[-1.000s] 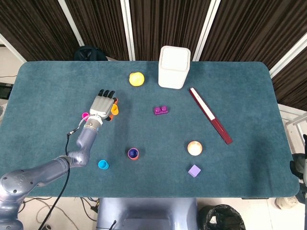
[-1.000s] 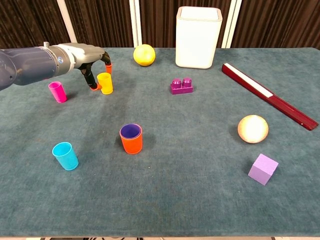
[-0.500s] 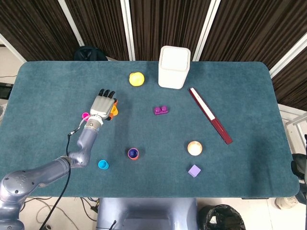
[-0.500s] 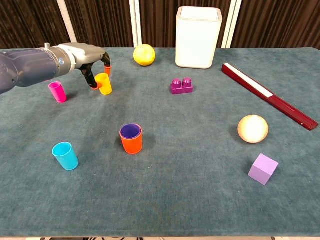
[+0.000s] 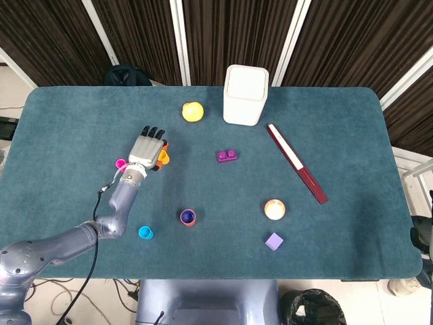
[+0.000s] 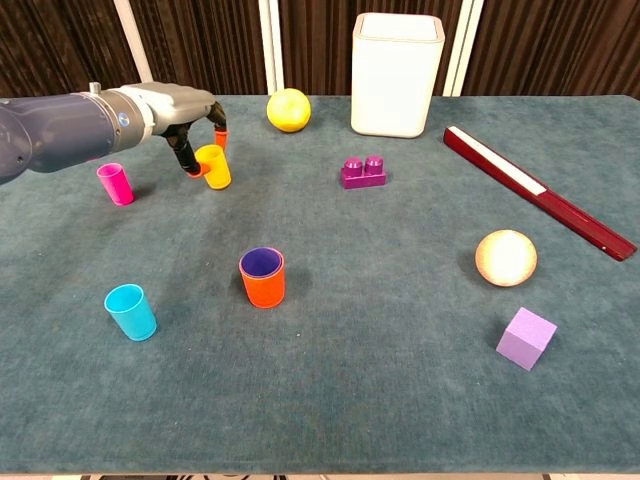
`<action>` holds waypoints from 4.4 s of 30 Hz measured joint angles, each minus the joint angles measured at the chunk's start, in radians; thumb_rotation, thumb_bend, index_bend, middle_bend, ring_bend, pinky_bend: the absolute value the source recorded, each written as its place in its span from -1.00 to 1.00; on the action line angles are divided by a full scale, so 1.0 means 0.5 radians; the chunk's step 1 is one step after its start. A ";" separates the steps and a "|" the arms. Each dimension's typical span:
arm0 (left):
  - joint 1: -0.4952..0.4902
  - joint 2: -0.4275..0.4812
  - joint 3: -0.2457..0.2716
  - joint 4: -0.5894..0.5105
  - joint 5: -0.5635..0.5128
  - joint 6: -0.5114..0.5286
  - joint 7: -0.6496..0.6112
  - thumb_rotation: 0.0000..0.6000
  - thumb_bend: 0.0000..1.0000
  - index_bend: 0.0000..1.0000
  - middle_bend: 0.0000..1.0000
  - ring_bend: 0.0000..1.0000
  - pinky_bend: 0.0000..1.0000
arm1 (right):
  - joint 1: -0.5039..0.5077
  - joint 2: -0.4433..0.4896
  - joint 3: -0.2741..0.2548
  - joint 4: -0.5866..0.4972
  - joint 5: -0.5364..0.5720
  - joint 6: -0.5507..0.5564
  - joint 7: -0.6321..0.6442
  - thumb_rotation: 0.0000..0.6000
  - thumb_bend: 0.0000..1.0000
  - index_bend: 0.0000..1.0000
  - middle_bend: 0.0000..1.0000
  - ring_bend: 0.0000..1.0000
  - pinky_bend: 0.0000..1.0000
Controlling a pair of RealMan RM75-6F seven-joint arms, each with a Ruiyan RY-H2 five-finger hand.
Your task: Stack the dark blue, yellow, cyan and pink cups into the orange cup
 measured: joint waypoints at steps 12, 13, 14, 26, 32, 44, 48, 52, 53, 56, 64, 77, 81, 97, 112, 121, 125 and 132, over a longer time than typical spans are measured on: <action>0.027 0.345 0.027 -0.817 0.140 0.246 0.160 1.00 -0.29 -0.11 -0.79 -1.00 -1.00 | 0.001 0.006 -0.004 -0.002 0.002 -0.032 0.039 1.00 -0.16 -0.93 -1.00 -0.93 -0.95; 0.032 0.380 0.034 -0.899 0.141 0.267 0.183 1.00 -0.29 -0.11 -0.79 -1.00 -1.00 | 0.001 0.007 -0.003 0.000 0.005 -0.035 0.044 1.00 -0.16 -0.93 -1.00 -0.93 -0.95; 0.036 0.416 0.041 -0.981 0.139 0.285 0.206 1.00 -0.29 -0.11 -0.79 -1.00 -1.00 | 0.001 0.007 -0.003 0.001 0.006 -0.038 0.049 1.00 -0.16 -0.93 -1.00 -0.93 -0.95; 0.072 0.792 0.164 -1.815 0.103 0.452 0.434 1.00 -0.29 -0.11 -0.79 -1.00 -1.00 | -0.008 0.026 0.005 -0.013 -0.014 -0.015 0.090 1.00 -0.16 -0.93 -1.00 -0.93 -0.95; 0.064 0.804 0.211 -1.920 0.113 0.469 0.456 1.00 -0.29 -0.11 -0.78 -1.00 -1.00 | -0.014 0.033 0.005 -0.028 -0.030 0.001 0.102 1.00 -0.16 -0.93 -1.00 -0.93 -0.95; 0.029 0.709 0.262 -1.938 0.142 0.473 0.473 1.00 -0.29 -0.10 -0.78 -1.00 -1.00 | -0.032 0.059 0.020 -0.043 -0.037 0.036 0.145 1.00 -0.16 -0.93 -1.00 -0.93 -0.95; 0.014 0.677 0.285 -1.930 0.137 0.479 0.496 1.00 -0.29 -0.10 -0.78 -1.00 -1.00 | -0.035 0.063 0.022 -0.044 -0.041 0.042 0.156 1.00 -0.16 -0.93 -1.00 -0.93 -0.95; 0.003 0.655 0.299 -1.922 0.115 0.495 0.515 1.00 -0.29 -0.10 -0.78 -1.00 -1.00 | -0.037 0.066 0.023 -0.046 -0.043 0.045 0.161 1.00 -0.16 -0.93 -1.00 -0.93 -0.95; 0.001 0.650 0.301 -1.921 0.110 0.498 0.519 1.00 -0.29 -0.10 -0.78 -1.00 -1.00 | -0.037 0.066 0.023 -0.047 -0.044 0.044 0.161 1.00 -0.16 -0.93 -1.00 -0.93 -0.95; -0.006 0.631 0.306 -1.914 0.103 0.513 0.533 1.00 -0.29 -0.10 -0.78 -1.00 -1.00 | -0.037 0.066 0.021 -0.049 -0.048 0.045 0.160 1.00 -0.16 -0.93 -1.00 -0.93 -0.95; -0.009 0.601 0.343 -1.886 0.101 0.564 0.570 1.00 -0.29 -0.10 -0.78 -1.00 -1.00 | -0.038 0.066 0.023 -0.051 -0.048 0.048 0.158 1.00 -0.16 -0.93 -1.00 -0.93 -0.95; -0.001 0.552 0.407 -1.801 0.079 0.573 0.593 1.00 -0.52 -0.60 -0.83 -1.00 -1.00 | -0.032 0.056 0.017 -0.045 -0.053 0.039 0.147 1.00 -0.16 -0.93 -1.00 -0.93 -0.95; -0.009 0.572 0.427 -1.811 0.078 0.540 0.598 1.00 -0.58 -0.73 -0.85 -1.00 -1.00 | -0.032 0.057 0.013 -0.049 -0.055 0.035 0.143 1.00 -0.16 -0.93 -1.00 -0.93 -0.95; 0.231 0.968 0.576 -2.044 0.642 0.618 0.249 1.00 -0.58 -0.60 -0.83 -1.00 -1.00 | -0.024 0.045 0.011 -0.041 -0.051 0.022 0.129 1.00 -0.16 -0.93 -1.00 -0.93 -0.95; 0.608 1.174 0.844 -1.768 1.182 0.656 -0.367 1.00 -0.58 -0.57 -0.82 -1.00 -1.00 | -0.023 0.045 0.006 -0.052 -0.056 0.015 0.132 1.00 -0.16 -0.93 -1.00 -0.93 -0.95; 0.653 1.098 0.837 -1.643 1.275 0.569 -0.449 1.00 -0.58 -0.51 -0.82 -1.00 -1.00 | -0.027 0.049 0.010 -0.055 -0.053 0.022 0.138 1.00 -0.16 -0.93 -1.00 -0.93 -0.95; 0.661 1.053 0.819 -1.613 1.290 0.534 -0.461 1.00 -0.56 -0.43 -0.81 -1.00 -1.00 | -0.027 0.050 0.010 -0.054 -0.051 0.020 0.141 1.00 -0.16 -0.93 -1.00 -0.93 -0.95; 0.661 0.982 0.778 -1.582 1.304 0.477 -0.438 1.00 -0.50 -0.33 -0.79 -1.00 -1.00 | -0.032 0.056 0.016 -0.055 -0.049 0.031 0.150 1.00 -0.16 -0.93 -1.00 -0.93 -0.95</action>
